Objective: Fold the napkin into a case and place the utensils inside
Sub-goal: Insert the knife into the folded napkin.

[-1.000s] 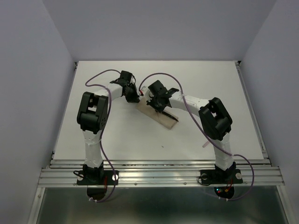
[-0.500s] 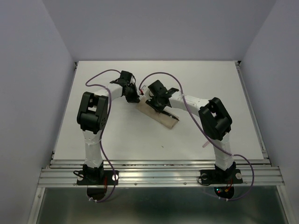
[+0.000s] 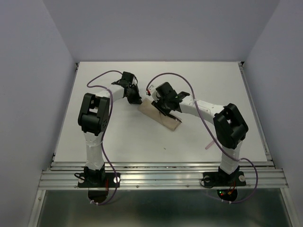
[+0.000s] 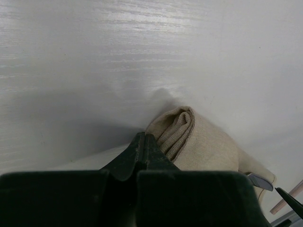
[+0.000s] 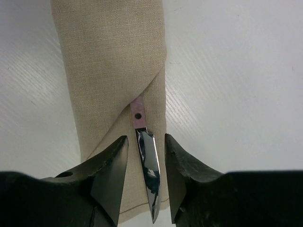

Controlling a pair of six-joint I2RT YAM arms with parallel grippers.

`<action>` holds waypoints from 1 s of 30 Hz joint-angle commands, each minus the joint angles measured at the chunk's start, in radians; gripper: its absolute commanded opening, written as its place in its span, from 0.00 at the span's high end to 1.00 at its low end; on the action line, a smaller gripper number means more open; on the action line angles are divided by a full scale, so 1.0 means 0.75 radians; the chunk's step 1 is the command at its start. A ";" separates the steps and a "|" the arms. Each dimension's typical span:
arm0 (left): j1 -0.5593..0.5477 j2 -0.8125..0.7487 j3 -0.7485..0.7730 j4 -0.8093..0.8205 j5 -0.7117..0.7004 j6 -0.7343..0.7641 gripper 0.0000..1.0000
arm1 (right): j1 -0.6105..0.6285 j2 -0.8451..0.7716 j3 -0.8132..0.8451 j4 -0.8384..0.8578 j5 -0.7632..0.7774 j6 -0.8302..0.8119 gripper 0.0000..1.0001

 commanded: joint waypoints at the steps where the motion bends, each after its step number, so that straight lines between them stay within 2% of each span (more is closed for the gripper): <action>1: -0.014 -0.050 0.008 -0.009 0.026 0.025 1.00 | 0.001 -0.077 -0.038 0.074 0.025 0.022 0.57; 9: -0.014 -0.067 -0.009 -0.007 0.018 0.031 1.00 | -0.040 -0.128 -0.158 0.068 0.013 0.030 0.52; 20: -0.020 -0.057 -0.013 0.002 0.024 0.015 1.00 | -0.067 -0.120 -0.228 0.074 0.021 0.034 0.53; 30: -0.024 -0.057 -0.005 -0.005 0.022 0.015 1.00 | -0.079 -0.095 -0.234 0.080 -0.013 0.030 0.62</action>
